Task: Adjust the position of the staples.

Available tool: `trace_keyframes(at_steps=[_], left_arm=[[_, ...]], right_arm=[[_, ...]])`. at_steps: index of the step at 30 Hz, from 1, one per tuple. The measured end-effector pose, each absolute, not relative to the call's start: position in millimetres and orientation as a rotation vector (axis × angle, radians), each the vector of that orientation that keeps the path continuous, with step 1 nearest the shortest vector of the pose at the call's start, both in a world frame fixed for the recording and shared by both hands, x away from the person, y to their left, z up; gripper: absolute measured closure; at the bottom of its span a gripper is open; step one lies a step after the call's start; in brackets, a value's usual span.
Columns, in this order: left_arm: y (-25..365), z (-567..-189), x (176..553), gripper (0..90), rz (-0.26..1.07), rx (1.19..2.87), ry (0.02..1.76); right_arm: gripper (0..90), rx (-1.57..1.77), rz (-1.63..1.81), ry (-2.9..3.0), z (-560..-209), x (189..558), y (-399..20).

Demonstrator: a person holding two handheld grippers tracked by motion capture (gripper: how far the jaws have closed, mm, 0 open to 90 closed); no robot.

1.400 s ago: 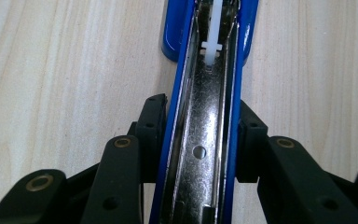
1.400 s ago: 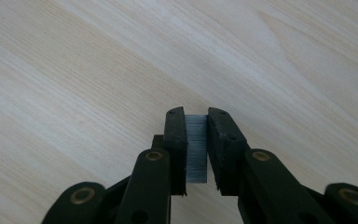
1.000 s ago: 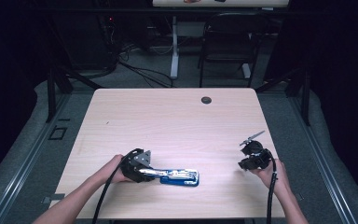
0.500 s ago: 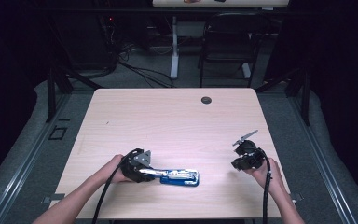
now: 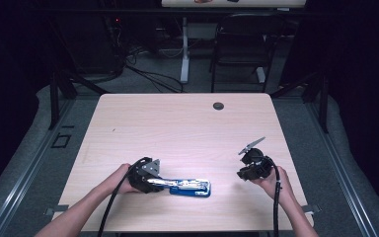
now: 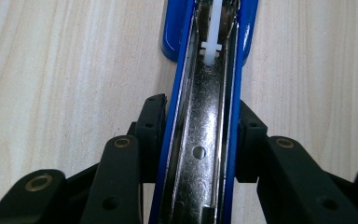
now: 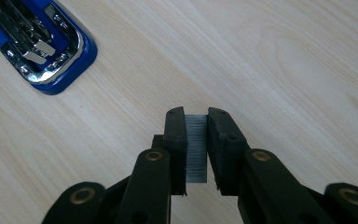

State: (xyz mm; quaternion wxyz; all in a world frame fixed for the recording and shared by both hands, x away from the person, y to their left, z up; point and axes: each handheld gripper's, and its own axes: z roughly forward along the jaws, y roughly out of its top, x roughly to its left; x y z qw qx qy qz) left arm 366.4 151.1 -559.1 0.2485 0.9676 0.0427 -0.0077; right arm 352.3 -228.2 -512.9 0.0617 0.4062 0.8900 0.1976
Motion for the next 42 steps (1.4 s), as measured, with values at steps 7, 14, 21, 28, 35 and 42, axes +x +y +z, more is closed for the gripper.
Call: trace_keyframes(at_steps=[7,14,21,28,35,42], left_arm=[[151.0,-559.0,366.2,62.9,-0.017,2.639,0.116],[150.9,-559.0,366.3,62.9,-0.018,2.639,0.116],[150.8,-558.9,366.2,62.9,-0.017,2.640,0.116],[150.8,-558.9,366.3,62.9,-0.017,2.640,0.116],[150.7,-558.9,366.2,62.9,-0.017,2.640,0.115],[150.6,-558.9,366.2,62.9,-0.017,2.640,0.116]], right_arm=[[78.9,1.207,0.633,2.697,-512.0,351.5,-219.9],[78.9,1.170,0.639,2.714,-509.0,351.3,-212.2],[78.9,1.161,0.661,2.722,-507.9,351.2,-207.3],[78.9,1.131,0.673,2.741,-505.7,353.3,-200.1],[78.9,1.103,0.674,2.754,-504.1,355.4,-191.8],[79.0,1.063,0.677,2.763,-501.4,360.5,-183.3]])
